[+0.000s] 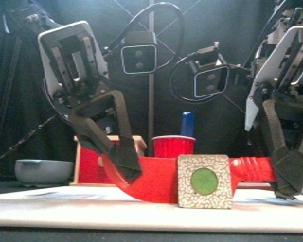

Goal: Place sushi on board then cut the sushi with the knife then place the pieces on the plate
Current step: Cut the sushi into 4 pieces

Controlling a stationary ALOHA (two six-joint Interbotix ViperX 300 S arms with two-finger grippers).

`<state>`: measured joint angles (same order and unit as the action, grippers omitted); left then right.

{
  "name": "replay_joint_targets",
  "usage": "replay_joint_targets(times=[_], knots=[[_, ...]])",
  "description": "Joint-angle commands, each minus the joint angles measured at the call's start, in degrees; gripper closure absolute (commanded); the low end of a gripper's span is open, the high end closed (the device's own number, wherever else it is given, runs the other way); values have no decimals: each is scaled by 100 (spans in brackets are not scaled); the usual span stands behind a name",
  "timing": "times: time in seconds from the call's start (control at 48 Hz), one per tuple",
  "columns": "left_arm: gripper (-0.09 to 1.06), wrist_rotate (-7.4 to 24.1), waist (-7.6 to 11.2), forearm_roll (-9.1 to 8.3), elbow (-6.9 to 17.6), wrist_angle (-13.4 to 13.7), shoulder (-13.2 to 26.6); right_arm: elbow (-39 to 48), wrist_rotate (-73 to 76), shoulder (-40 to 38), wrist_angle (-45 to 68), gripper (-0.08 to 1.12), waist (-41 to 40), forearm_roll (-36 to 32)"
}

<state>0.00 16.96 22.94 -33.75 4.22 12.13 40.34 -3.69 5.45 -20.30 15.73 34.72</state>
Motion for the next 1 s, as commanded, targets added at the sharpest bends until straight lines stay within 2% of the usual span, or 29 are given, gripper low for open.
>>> replay_joint_targets(times=[0.021, 0.354, 0.729, 0.875, 1.0], knots=[[56, 0, 18, 9, 9, 26, -35, 0, 26, -79, -97, 67, 79, 0], [56, 18, -35, -26, 26, 26, -79, 18, 18, -132, -97, 67, 35, -97], [56, 26, -35, -53, 44, 53, -448, -26, 26, -422, -105, 67, 35, -70], [56, 18, -35, -229, 53, 97, -747, -53, 18, -773, -281, 67, -9, -149], [56, 44, -44, -501, 53, 97, -993, -53, 18, -1143, -413, 67, -132, -272]])
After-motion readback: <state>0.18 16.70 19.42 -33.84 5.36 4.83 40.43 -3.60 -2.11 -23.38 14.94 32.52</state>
